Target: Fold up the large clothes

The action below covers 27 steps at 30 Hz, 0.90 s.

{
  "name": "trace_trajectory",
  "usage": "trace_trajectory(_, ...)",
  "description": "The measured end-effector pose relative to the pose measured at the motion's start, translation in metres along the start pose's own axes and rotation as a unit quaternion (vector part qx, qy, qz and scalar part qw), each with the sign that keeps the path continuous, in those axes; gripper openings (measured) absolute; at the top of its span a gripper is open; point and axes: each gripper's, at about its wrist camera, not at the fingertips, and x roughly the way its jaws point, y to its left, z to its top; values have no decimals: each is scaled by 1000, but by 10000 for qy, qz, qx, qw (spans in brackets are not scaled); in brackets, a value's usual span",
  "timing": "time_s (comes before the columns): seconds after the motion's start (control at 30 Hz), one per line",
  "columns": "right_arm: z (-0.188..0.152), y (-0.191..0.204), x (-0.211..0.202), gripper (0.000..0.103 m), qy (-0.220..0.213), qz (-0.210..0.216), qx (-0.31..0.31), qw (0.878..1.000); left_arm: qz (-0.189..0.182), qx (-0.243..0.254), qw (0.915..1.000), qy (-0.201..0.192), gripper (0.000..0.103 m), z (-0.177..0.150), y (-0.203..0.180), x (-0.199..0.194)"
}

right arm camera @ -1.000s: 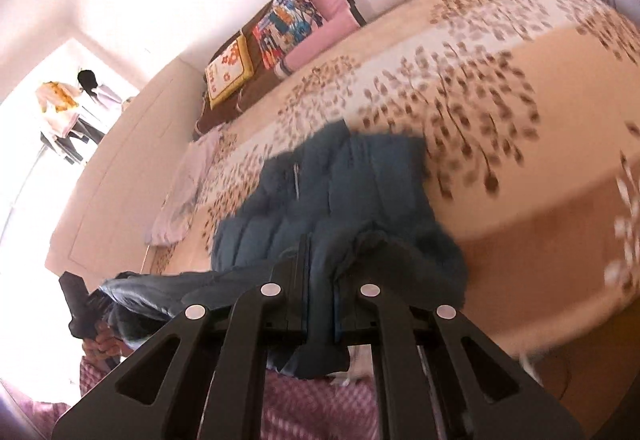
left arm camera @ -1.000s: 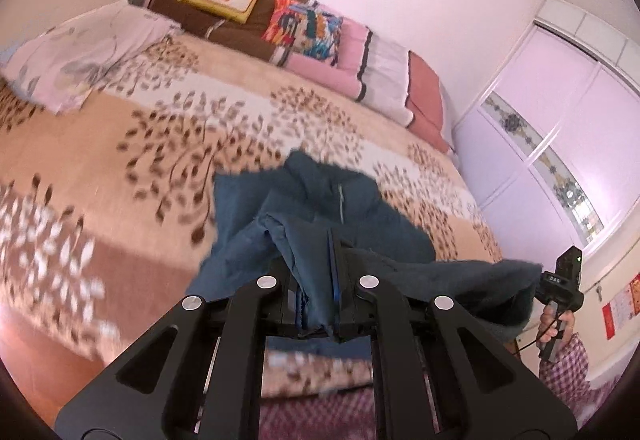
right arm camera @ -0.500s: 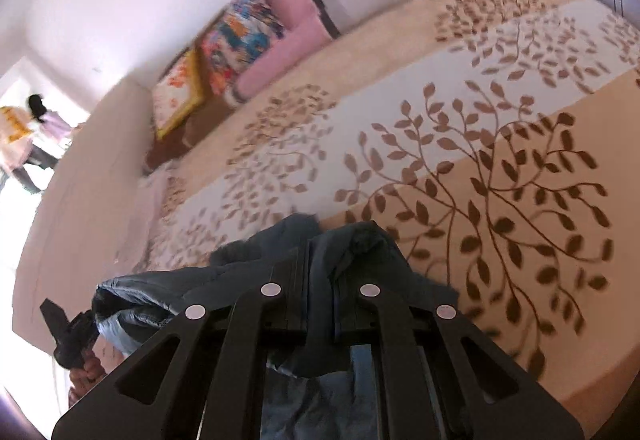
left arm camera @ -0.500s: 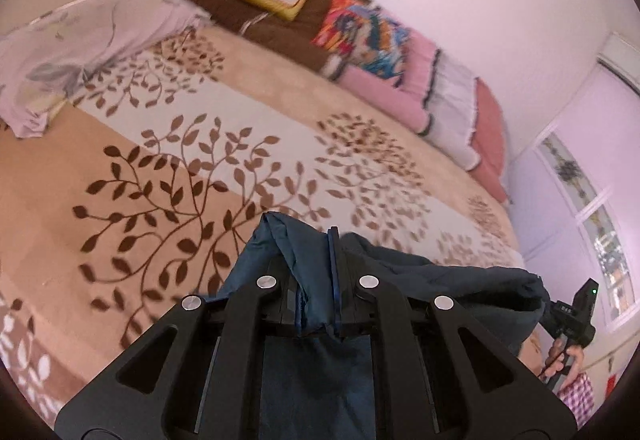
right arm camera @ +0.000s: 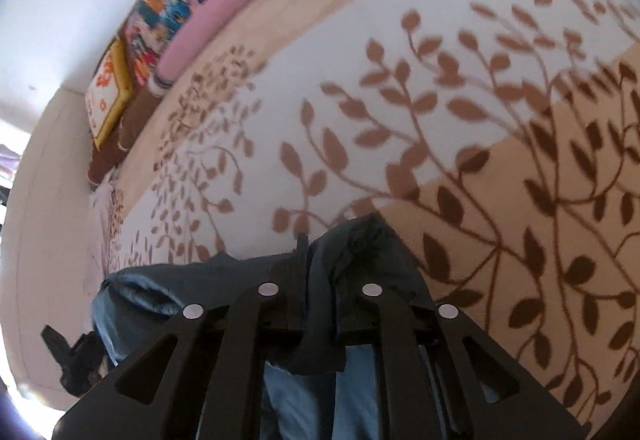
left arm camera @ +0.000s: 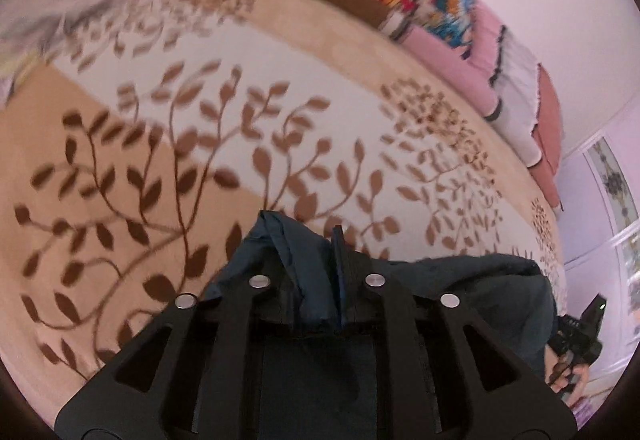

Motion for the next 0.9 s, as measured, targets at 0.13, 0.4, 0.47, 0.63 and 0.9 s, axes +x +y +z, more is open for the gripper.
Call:
trace_trajectory(0.13,2,-10,-8,38,144,560,226,9981,-413,-253,9988,87,30,3,7,-7)
trace_trajectory(0.4,1,-15,-55,69,-441,845,353,9948,-568,-573,9923,-937,71,8,13,-65)
trace_trajectory(0.47,-3,-16,-66,69,-515,843,296,9947,-592,-599,9925,-881,71,7,17,-73)
trace_trajectory(0.63,-31,-18,-96,69,-502,687,-159,9962,-613,-193,9959,-630,71,-25,18,-103)
trace_trajectory(0.9,-133,-41,-161,70,-548,413,-823,9942,-704,235,9967,-343,71,-111,33,-169)
